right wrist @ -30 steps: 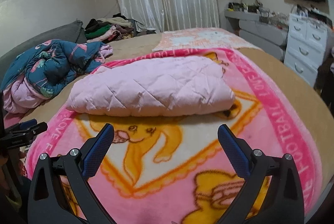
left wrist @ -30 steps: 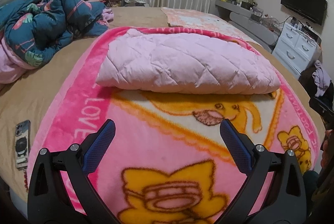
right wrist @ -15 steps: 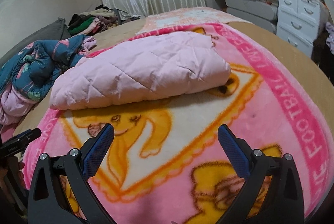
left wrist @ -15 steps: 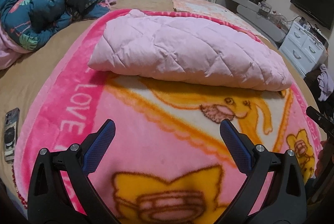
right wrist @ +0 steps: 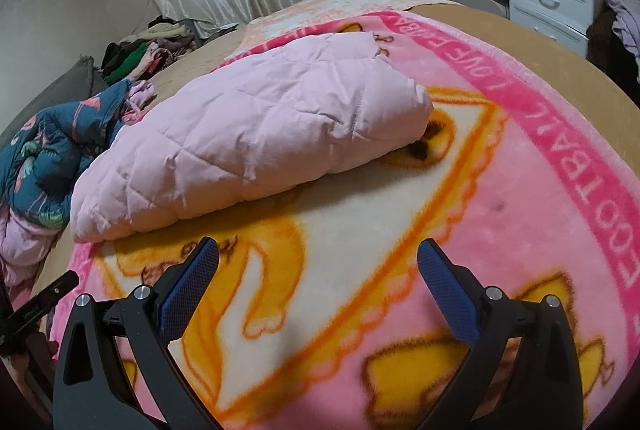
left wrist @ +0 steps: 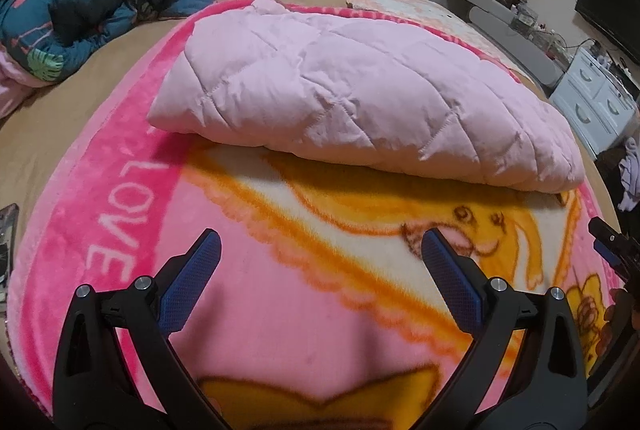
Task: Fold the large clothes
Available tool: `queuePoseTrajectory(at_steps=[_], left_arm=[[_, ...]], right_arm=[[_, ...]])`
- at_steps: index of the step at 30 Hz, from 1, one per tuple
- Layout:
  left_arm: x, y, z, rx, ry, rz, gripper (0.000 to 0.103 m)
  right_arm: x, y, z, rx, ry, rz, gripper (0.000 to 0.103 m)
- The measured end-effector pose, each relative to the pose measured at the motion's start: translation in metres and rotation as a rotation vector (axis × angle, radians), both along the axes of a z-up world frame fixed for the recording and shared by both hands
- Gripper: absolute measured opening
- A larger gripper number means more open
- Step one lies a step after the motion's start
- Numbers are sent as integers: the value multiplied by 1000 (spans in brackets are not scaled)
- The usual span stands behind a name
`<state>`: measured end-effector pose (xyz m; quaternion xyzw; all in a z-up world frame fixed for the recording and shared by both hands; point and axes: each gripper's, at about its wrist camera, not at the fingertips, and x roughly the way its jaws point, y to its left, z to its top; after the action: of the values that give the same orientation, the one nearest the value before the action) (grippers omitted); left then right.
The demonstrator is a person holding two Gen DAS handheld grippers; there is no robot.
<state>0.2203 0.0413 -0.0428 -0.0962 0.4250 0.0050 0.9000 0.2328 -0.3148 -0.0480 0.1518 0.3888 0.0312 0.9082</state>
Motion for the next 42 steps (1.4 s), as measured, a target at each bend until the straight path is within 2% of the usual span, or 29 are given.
queuePoseTrajectory(at_steps=[9, 13, 18, 25, 31, 34, 42], left_arm=[[26, 14, -7, -53, 15, 45, 94], [41, 28, -9, -128, 27, 82, 94], [61, 56, -14, -265, 38, 171, 94], [81, 85, -24, -391, 43, 279, 94], [98, 102, -37, -512, 34, 347, 94], [107, 108, -47, -599, 21, 373, 94], [133, 113, -51, -608, -21, 376, 95]], right_arm=[[35, -11, -7, 103, 26, -53, 99], [55, -22, -15, 175, 48, -105, 99], [86, -32, -21, 276, 69, -151, 99], [125, -40, -39, 402, 85, -189, 99], [143, -42, -48, 441, 76, -193, 99], [148, -41, -50, 442, 69, -185, 99], [162, -42, -53, 422, 44, -144, 99]])
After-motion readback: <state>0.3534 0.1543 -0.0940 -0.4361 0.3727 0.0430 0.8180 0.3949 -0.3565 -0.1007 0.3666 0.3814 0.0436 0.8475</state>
